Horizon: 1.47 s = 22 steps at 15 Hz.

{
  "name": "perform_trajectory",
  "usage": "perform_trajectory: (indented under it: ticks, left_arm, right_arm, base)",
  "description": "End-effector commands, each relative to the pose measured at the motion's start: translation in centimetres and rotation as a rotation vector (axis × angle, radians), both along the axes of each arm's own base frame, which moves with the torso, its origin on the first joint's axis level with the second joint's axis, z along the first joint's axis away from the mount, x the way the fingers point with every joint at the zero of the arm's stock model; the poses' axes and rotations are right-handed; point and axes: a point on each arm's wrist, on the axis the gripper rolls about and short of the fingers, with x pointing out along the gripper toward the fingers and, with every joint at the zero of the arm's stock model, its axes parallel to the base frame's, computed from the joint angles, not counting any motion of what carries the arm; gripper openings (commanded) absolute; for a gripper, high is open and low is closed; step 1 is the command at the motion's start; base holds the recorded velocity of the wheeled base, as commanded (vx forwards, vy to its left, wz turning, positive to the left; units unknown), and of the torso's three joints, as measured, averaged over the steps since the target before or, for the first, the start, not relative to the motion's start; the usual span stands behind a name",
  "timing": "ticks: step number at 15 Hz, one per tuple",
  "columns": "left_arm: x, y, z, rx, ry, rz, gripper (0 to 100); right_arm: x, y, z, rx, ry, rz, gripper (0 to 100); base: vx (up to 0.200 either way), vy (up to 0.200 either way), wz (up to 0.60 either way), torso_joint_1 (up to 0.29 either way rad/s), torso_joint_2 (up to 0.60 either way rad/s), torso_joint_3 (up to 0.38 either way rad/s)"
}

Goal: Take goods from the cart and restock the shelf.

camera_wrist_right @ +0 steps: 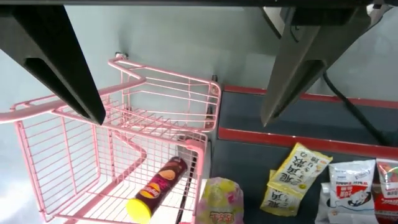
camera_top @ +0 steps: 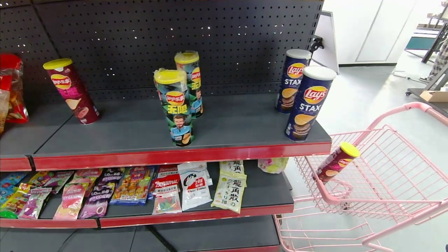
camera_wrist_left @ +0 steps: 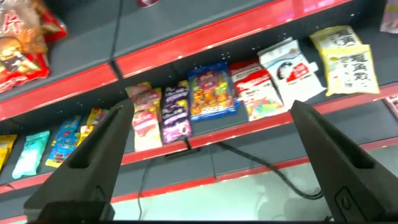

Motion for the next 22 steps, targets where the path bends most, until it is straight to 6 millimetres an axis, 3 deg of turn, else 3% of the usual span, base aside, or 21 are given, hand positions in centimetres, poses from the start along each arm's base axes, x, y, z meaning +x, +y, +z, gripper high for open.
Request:
perform_trajectory:
  ticks: [1, 9, 22]
  left_arm:
    - [0.08, -0.02, 0.00, 0.009, 0.005, -0.001, 100]
    - [-0.03, 0.01, 0.03, 0.076, 0.000, -0.016, 100]
    - [-0.02, 0.00, 0.03, 0.094, 0.001, -0.024, 100]
  right_arm:
    - [0.07, 0.02, -0.01, 0.000, 0.005, 0.003, 100]
    - [0.10, 0.02, -0.05, 0.002, 0.008, 0.001, 100]
    - [0.09, 0.01, -0.43, -0.005, 0.018, -0.004, 100]
  base:
    - [0.000, 0.000, 0.00, 0.000, 0.00, 0.000]
    - [0.000, 0.000, -0.52, 0.005, 0.00, 0.000]
    - [0.015, 0.000, 0.00, 0.000, 0.00, 0.000]
